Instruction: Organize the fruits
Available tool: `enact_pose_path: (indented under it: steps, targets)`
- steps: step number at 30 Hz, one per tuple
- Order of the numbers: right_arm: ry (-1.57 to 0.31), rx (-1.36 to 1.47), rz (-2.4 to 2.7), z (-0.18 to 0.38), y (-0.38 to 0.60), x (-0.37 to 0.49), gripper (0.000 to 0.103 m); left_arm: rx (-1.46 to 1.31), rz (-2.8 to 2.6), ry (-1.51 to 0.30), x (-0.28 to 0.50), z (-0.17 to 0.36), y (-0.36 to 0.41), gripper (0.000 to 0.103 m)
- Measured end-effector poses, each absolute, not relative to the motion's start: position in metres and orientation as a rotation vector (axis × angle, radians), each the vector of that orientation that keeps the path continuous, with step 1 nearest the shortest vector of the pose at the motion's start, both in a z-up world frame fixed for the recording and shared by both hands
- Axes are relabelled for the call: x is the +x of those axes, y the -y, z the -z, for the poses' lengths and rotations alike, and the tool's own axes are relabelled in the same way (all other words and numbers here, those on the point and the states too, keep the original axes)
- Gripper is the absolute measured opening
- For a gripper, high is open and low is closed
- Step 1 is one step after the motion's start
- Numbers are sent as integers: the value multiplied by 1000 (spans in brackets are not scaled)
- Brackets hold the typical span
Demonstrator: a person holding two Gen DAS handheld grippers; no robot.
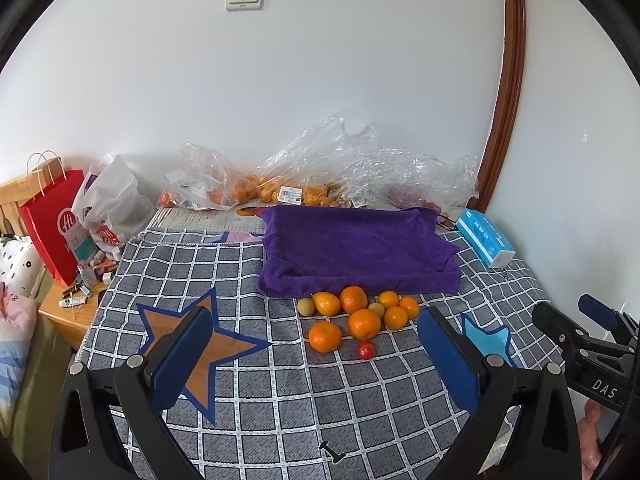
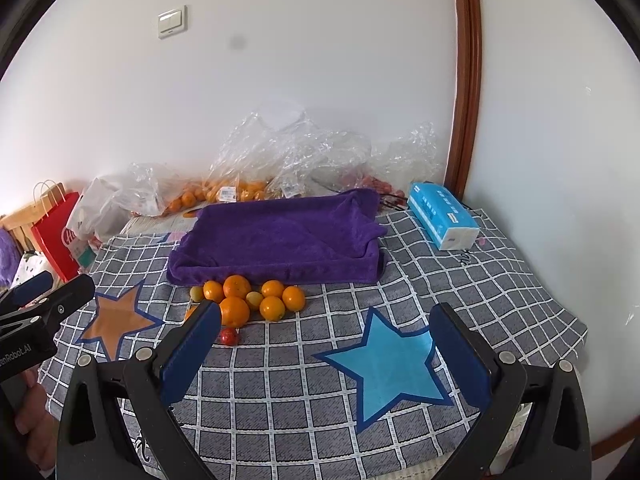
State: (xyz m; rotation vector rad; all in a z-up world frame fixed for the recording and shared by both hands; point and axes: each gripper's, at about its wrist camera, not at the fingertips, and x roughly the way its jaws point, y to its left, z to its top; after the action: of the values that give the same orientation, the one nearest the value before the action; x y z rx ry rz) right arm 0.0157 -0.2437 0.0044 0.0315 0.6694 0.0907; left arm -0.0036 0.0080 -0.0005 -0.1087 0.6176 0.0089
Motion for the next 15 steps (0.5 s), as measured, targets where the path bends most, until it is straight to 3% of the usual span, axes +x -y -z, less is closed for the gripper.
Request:
enact_pose_path:
  steps: [15]
  targets:
    - [-654,29,-92,-9,242,11,103,-111,-6,-603,-7,-1,-7,103]
